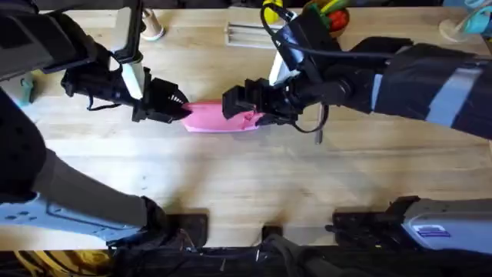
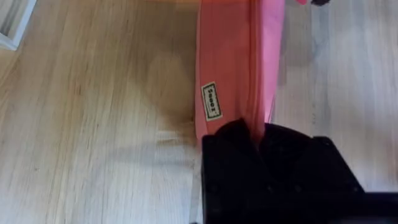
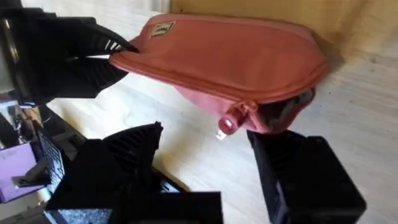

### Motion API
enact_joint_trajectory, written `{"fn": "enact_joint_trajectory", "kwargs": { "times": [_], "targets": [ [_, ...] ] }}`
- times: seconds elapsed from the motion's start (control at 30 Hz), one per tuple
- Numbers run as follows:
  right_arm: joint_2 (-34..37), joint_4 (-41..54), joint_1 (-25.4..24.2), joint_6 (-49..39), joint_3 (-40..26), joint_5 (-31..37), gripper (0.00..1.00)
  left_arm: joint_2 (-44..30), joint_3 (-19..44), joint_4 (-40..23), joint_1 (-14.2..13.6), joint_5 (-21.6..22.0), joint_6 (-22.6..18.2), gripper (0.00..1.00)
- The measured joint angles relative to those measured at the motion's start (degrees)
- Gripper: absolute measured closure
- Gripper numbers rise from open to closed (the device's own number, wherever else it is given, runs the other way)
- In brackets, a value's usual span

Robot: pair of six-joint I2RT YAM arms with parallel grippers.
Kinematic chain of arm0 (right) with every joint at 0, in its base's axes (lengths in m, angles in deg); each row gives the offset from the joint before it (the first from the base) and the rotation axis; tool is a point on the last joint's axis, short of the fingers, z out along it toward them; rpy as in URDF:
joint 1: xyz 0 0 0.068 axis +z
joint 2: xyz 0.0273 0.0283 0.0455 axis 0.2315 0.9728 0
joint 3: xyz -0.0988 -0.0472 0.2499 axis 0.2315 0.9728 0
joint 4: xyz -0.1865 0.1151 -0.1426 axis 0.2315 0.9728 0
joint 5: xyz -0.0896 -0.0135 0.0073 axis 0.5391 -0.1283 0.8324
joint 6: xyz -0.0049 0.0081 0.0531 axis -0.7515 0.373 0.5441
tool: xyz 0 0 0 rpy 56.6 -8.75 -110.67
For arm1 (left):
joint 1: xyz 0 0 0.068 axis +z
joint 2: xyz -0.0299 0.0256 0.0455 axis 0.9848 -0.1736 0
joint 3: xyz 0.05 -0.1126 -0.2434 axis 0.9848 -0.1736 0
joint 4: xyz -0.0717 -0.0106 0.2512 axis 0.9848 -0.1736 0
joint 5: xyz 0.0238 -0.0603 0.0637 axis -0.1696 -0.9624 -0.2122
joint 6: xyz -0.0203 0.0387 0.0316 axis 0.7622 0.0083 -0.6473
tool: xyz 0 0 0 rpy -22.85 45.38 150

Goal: Unzip the bag, pick up the pens from the table one at a time and place them inside, then zip the bag closed.

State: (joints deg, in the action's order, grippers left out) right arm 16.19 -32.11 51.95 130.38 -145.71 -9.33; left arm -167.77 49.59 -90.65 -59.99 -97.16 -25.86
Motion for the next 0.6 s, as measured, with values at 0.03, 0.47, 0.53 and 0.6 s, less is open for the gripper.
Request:
{"fn": "enact_joint_trajectory", "kwargs": {
  "times": [0.03, 0.47, 0.53, 0.6],
  "targets": [
    [0.11, -0.86, 0.0, 0.16, 0.0, 0.01, 0.137, 0.0, 0.0, 0.0, 0.0, 0.0, 0.01, 0.957],
    [0.13, -3.78, -0.3, 1.38, 0.24, 4.39, 0.507, 0.0, 0.0, 0.2, 0.02, 0.02, -0.01, 0.957],
    [0.12, -3.82, -0.75, 1.38, 0.31, 4.58, 0.547, -0.02, 0.0, 0.15, 0.0, 0.02, 0.01, 0.957],
    [0.14, -3.8, -1.03, 1.38, 0.31, 4.58, 0.561, 0.0, 0.0, 0.15, 0.0, 0.02, -0.01, 0.957]
  ]
}}
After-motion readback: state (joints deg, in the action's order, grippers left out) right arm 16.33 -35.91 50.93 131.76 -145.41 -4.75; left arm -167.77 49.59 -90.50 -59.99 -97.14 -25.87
